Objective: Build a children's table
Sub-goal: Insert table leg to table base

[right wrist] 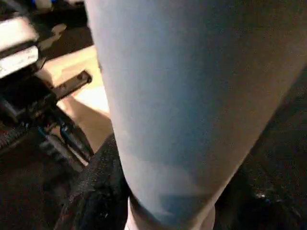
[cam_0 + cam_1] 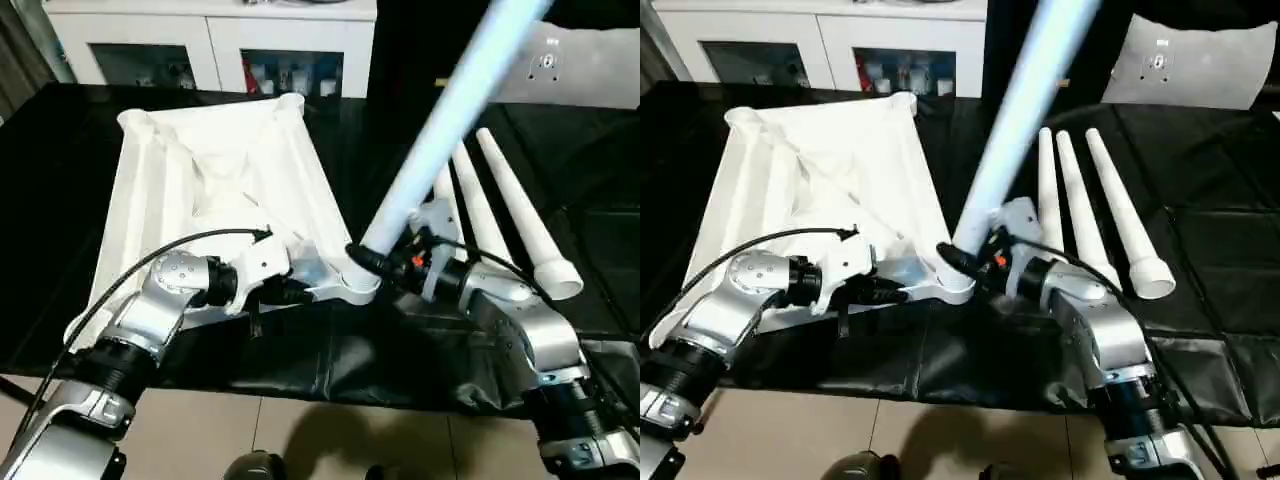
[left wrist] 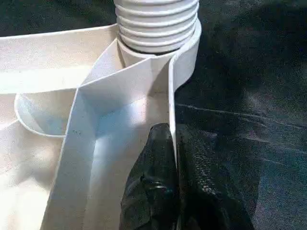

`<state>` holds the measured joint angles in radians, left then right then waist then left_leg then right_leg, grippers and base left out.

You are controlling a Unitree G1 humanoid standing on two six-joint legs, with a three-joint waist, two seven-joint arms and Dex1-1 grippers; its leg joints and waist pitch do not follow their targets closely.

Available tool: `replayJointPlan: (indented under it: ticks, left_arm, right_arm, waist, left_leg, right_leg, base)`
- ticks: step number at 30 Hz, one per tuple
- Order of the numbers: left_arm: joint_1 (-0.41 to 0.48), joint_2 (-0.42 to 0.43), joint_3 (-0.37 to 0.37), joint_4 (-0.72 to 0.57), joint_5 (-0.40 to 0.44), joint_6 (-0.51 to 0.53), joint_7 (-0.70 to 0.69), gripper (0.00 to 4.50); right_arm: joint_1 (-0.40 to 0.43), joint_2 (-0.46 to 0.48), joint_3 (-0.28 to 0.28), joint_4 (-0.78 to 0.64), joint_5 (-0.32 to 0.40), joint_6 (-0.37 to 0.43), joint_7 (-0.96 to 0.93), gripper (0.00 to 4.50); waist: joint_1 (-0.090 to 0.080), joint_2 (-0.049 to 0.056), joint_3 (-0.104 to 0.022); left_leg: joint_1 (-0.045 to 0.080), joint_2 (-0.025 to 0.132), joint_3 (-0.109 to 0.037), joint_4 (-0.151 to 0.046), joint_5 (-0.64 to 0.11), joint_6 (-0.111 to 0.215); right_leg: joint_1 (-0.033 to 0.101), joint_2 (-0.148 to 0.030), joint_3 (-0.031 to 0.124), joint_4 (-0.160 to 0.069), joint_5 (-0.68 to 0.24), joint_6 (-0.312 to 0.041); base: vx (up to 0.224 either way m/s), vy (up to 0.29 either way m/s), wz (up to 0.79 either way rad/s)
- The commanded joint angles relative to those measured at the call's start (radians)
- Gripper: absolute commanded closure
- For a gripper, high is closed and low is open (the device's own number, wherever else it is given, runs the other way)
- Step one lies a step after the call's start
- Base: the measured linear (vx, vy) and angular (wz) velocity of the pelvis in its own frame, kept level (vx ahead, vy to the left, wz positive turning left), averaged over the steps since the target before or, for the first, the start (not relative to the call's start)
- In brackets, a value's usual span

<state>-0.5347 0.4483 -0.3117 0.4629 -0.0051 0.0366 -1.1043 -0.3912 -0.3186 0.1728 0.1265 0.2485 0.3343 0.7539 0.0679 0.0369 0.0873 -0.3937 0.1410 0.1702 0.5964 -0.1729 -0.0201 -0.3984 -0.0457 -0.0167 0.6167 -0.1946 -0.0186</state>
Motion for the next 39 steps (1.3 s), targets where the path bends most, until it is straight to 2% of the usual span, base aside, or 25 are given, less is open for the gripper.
replayJointPlan:
  ticks: [1, 5, 6, 7, 8, 11, 12, 13, 14, 15, 16, 17, 18, 20, 21, 23, 25, 26, 28, 30, 33, 35, 37, 38, 39]
  left_arm:
    - [-0.001, 0.013, 0.009, 0.007, 0.014, -0.004, 0.014, 4.5]
    - [0.001, 0.014, 0.005, -0.007, 0.007, 0.0, -0.001, 4.5]
    - [-0.002, 0.015, 0.003, -0.011, 0.004, 0.003, -0.01, 4.5]
    - [-0.003, 0.015, 0.003, -0.012, 0.004, 0.004, -0.012, 4.5]
    - [-0.006, 0.015, 0.002, -0.017, -0.001, 0.007, -0.022, 4.5]
    - [-0.013, 0.014, 0.002, -0.019, -0.01, 0.009, -0.039, 4.5]
    - [-0.018, 0.017, 0.0, -0.026, -0.017, 0.013, -0.058, 4.5]
    - [-0.027, 0.019, -0.004, -0.029, -0.02, 0.013, -0.075, 4.5]
    - [-0.044, 0.02, -0.01, -0.018, -0.018, 0.01, -0.089, 4.5]
    - [-0.046, 0.02, -0.01, -0.016, -0.017, 0.009, -0.09, 4.5]
    - [-0.06, 0.02, -0.014, -0.005, -0.013, 0.008, -0.097, 4.5]
    - [-0.076, 0.02, -0.017, 0.013, -0.006, -0.001, -0.1, 4.5]
    - [-0.095, 0.019, -0.016, 0.04, 0.001, -0.008, -0.098, 4.5]
    - [-0.113, 0.02, -0.016, 0.066, 0.01, -0.02, -0.093, 4.5]
    - [-0.125, 0.021, -0.016, 0.084, 0.016, -0.03, -0.088, 4.5]
    - [-0.143, 0.025, -0.013, 0.119, 0.027, -0.042, -0.075, 4.5]
    - [-0.148, 0.028, -0.007, 0.131, 0.028, -0.042, -0.072, 4.5]
    - [-0.15, 0.031, -0.003, 0.136, 0.027, -0.041, -0.073, 4.5]
    - [-0.16, 0.038, 0.008, 0.154, 0.025, -0.037, -0.075, 4.5]
    - [-0.171, 0.044, 0.015, 0.174, 0.023, -0.046, -0.078, 4.5]
    - [-0.172, 0.052, 0.023, 0.185, 0.018, -0.053, -0.08, 4.5]
    - [-0.163, 0.061, 0.033, 0.178, 0.015, -0.049, -0.075, 4.5]
    - [-0.149, 0.071, 0.043, 0.161, 0.01, -0.042, -0.067, 4.5]
    - [-0.138, 0.078, 0.052, 0.142, 0.005, -0.029, -0.061, 4.5]
    - [-0.13, 0.082, 0.057, 0.13, 0.002, -0.02, -0.056, 4.5]
  right_arm:
    - [0.03, -0.032, 0.06, 0.068, -0.065, 0.028, 0.037, 2.6]
    - [0.013, -0.037, 0.081, 0.09, -0.07, 0.014, 0.071, 2.6]
    - [0.007, -0.039, 0.091, 0.099, -0.069, 0.008, 0.093, 2.6]
    - [0.006, -0.039, 0.092, 0.1, -0.068, 0.007, 0.096, 2.6]
    - [0.004, -0.041, 0.099, 0.099, -0.061, 0.009, 0.116, 2.6]
    - [0.004, -0.046, 0.111, 0.096, -0.05, 0.013, 0.148, 2.6]
    - [0.005, -0.056, 0.124, 0.089, -0.047, 0.015, 0.175, 2.6]
    - [0.003, -0.066, 0.138, 0.087, -0.049, 0.01, 0.202, 2.6]
    - [-0.003, -0.072, 0.15, 0.094, -0.049, 0.005, 0.231, 2.6]
    - [-0.003, -0.073, 0.151, 0.094, -0.049, 0.006, 0.234, 2.6]
    - [-0.007, -0.077, 0.158, 0.094, -0.045, 0.009, 0.255, 2.6]
    - [-0.012, -0.08, 0.166, 0.095, -0.043, 0.011, 0.275, 2.6]
    - [-0.019, -0.085, 0.18, 0.097, -0.047, 0.01, 0.295, 2.6]
    - [-0.027, -0.087, 0.195, 0.104, -0.057, 0.002, 0.312, 2.6]
    - [-0.032, -0.089, 0.207, 0.108, -0.067, -0.006, 0.322, 2.6]
    - [-0.04, -0.079, 0.22, 0.115, -0.078, -0.011, 0.33, 2.6]
    - [-0.04, -0.073, 0.226, 0.112, -0.079, -0.006, 0.334, 2.6]
    - [-0.04, -0.07, 0.229, 0.108, -0.077, -0.002, 0.337, 2.6]
    - [-0.043, -0.062, 0.234, 0.107, -0.075, 0.002, 0.347, 2.6]
    - [-0.048, -0.055, 0.234, 0.118, -0.077, -0.002, 0.351, 2.6]
    - [-0.054, -0.043, 0.223, 0.14, -0.083, -0.011, 0.339, 2.6]
    - [-0.053, -0.031, 0.206, 0.147, -0.083, -0.01, 0.32, 2.6]
    - [-0.052, -0.022, 0.19, 0.149, -0.081, -0.011, 0.295, 2.6]
    - [-0.052, -0.018, 0.184, 0.151, -0.086, -0.016, 0.278, 2.6]
    - [-0.051, -0.016, 0.179, 0.151, -0.089, -0.019, 0.266, 2.6]
  waist:
    - [-0.004, 0.006, -0.054]
    - [-0.008, 0.007, -0.048]
    - [-0.008, 0.011, -0.04]
    - [-0.01, 0.009, -0.04]
    - [-0.009, 0.011, -0.035]
    - [-0.009, 0.01, -0.039]
    - [-0.01, 0.012, -0.026]
    - [-0.01, 0.011, -0.028]
    - [-0.01, 0.007, -0.026]
    - [-0.01, 0.008, -0.024]
    - [-0.009, 0.007, -0.018]
    - [-0.009, 0.008, -0.019]
    - [-0.009, 0.008, -0.011]
    - [-0.007, 0.006, -0.009]
    - [-0.009, 0.002, -0.003]
    - [-0.01, 0.006, 0.001]
    - [-0.013, 0.003, 0.009]
    - [-0.015, -0.001, 0.014]
    - [-0.015, 0.001, 0.021]
    - [-0.014, -0.002, 0.026]
    - [-0.013, -0.005, 0.032]
    - [-0.015, -0.005, 0.039]
    - [-0.016, -0.002, 0.047]
    - [-0.018, -0.003, 0.049]
    - [-0.02, -0.004, 0.05]
  left_leg:
    - [0.03, 0.084, -0.033, -0.082, -0.28, 0.005]
    - [0.031, 0.086, -0.036, -0.086, -0.314, 0.002]
    - [0.031, 0.086, -0.037, -0.088, -0.334, 0.0]
    - [0.033, 0.087, -0.037, -0.088, -0.343, -0.002]
    - [0.032, 0.087, -0.038, -0.09, -0.344, -0.002]
    - [0.032, 0.087, -0.036, -0.091, -0.31, 0.01]
    - [0.027, 0.087, -0.036, -0.095, -0.293, 0.02]
    - [0.027, 0.087, -0.035, -0.094, -0.291, 0.024]
    - [0.029, 0.088, -0.035, -0.094, -0.28, 0.032]
    - [0.03, 0.089, -0.033, -0.094, -0.268, 0.04]
    - [0.029, 0.088, -0.032, -0.095, -0.264, 0.045]
    - [0.031, 0.089, -0.032, -0.096, -0.262, 0.045]
    - [0.031, 0.09, -0.032, -0.099, -0.263, 0.047]
    - [0.037, 0.091, -0.031, -0.101, -0.277, 0.043]
    - [0.033, 0.093, -0.031, -0.105, -0.277, 0.043]
    - [0.034, 0.095, -0.033, -0.108, -0.294, 0.037]
    - [0.034, 0.096, -0.034, -0.113, -0.31, 0.03]
    - [0.036, 0.097, -0.033, -0.116, -0.33, 0.023]
    - [0.042, 0.096, -0.033, -0.12, -0.367, 0.011]
    - [0.045, 0.096, -0.034, -0.123, -0.385, 0.002]
    - [0.046, 0.098, -0.036, -0.127, -0.394, -0.001]
    - [0.043, 0.098, -0.042, -0.131, -0.421, -0.006]
    - [0.051, 0.096, -0.047, -0.131, -0.473, -0.016]
    - [0.051, 0.095, -0.051, -0.133, -0.485, -0.019]
    - [0.047, 0.095, -0.053, -0.136, -0.472, -0.02]
  right_leg:
    - [0.032, -0.099, 0.045, -0.08, -0.221, -0.231]
    - [0.03, -0.101, 0.048, -0.085, -0.259, -0.22]
    - [0.025, -0.102, 0.048, -0.089, -0.28, -0.217]
    - [0.026, -0.102, 0.049, -0.089, -0.291, -0.215]
    - [0.024, -0.102, 0.05, -0.09, -0.293, -0.213]
    - [0.029, -0.102, 0.05, -0.088, -0.24, -0.218]
    - [0.023, -0.1, 0.05, -0.09, -0.21, -0.22]
    - [0.026, -0.099, 0.049, -0.089, -0.205, -0.22]
    - [0.027, -0.1, 0.049, -0.088, -0.194, -0.222]
    - [0.027, -0.101, 0.05, -0.088, -0.186, -0.227]
    - [0.025, -0.101, 0.051, -0.09, -0.186, -0.23]
    - [0.026, -0.101, 0.05, -0.09, -0.186, -0.231]
    - [0.023, -0.101, 0.05, -0.093, -0.188, -0.232]
    - [0.023, -0.101, 0.049, -0.094, -0.209, -0.232]
    - [0.024, -0.103, 0.05, -0.095, -0.213, -0.232]
    - [0.023, -0.108, 0.051, -0.097, -0.25, -0.228]
    - [0.021, -0.108, 0.052, -0.102, -0.279, -0.222]
    - [0.02, -0.11, 0.054, -0.106, -0.322, -0.214]
    - [0.013, -0.114, 0.058, -0.116, -0.413, -0.194]
    - [0.009, -0.115, 0.061, -0.121, -0.46, -0.184]
    - [0.005, -0.12, 0.063, -0.126, -0.516, -0.169]
    - [0.003, -0.124, 0.065, -0.132, -0.596, -0.149]
    - [-0.007, -0.125, 0.065, -0.141, -0.697, -0.12]
    - [-0.007, -0.128, 0.066, -0.144, -0.74, -0.106]
    - [-0.005, -0.13, 0.066, -0.144, -0.743, -0.101]
  base:
    - [0.0, 0.0, 0.0]
    - [0.0, 0.0, 0.0]
    - [0.0, 0.0, 0.0]
    - [0.0, 0.0, 0.0]
    - [0.0, 0.0, 0.0]
    - [0.0, 0.0, 0.0]
    - [0.0, 0.0, 0.0]
    - [0.0, 0.0, 0.0]
    - [0.0, 0.0, 0.0]
    - [0.0, 0.0, 0.0]
    - [0.0, 0.0, 0.0]
    - [0.0, 0.0, 0.0]
    - [0.0, 0.0, 0.0]
    - [0.0, 0.0, 0.0]
    - [0.0, 0.0, 0.0]
    - [0.0, 0.0, 0.0]
    - [0.0, 0.0, 0.0]
    - [0.0, 0.0, 0.0]
    - [0.0, 0.0, 0.0]
    - [0.0, 0.0, 0.0]
    - [0.0, 0.0, 0.0]
    - [0.0, 0.0, 0.0]
    - [0.0, 0.0, 0.0]
    - [0.0, 0.0, 0.0]
    - [0.0, 0.0, 0.0]
